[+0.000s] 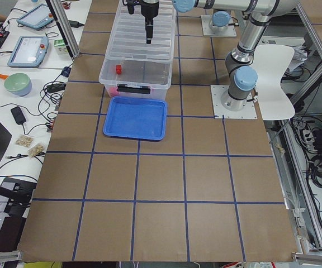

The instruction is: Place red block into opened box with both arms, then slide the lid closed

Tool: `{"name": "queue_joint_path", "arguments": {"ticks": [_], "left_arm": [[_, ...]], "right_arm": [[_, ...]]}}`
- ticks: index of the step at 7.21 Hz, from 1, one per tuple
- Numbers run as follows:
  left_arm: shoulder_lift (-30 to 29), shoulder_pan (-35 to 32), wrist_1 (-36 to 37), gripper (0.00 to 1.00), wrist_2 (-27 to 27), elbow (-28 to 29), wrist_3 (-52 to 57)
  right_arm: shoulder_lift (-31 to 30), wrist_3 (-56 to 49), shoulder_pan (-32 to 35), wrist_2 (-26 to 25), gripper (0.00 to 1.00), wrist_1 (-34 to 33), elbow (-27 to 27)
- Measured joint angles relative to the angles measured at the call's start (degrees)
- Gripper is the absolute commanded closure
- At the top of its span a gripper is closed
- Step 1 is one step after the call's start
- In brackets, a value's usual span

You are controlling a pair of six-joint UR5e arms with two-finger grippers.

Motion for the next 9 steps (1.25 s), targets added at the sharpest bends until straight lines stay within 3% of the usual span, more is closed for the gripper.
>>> {"name": "queue_joint_path", "arguments": {"ticks": [9], "left_arm": [[0.2,0.4,-0.8,0.0,0.4,0.2,0.2]], "right_arm": [[1.0,8.8,9.3,3.9,0.0,-2.2,-0.3]]}}
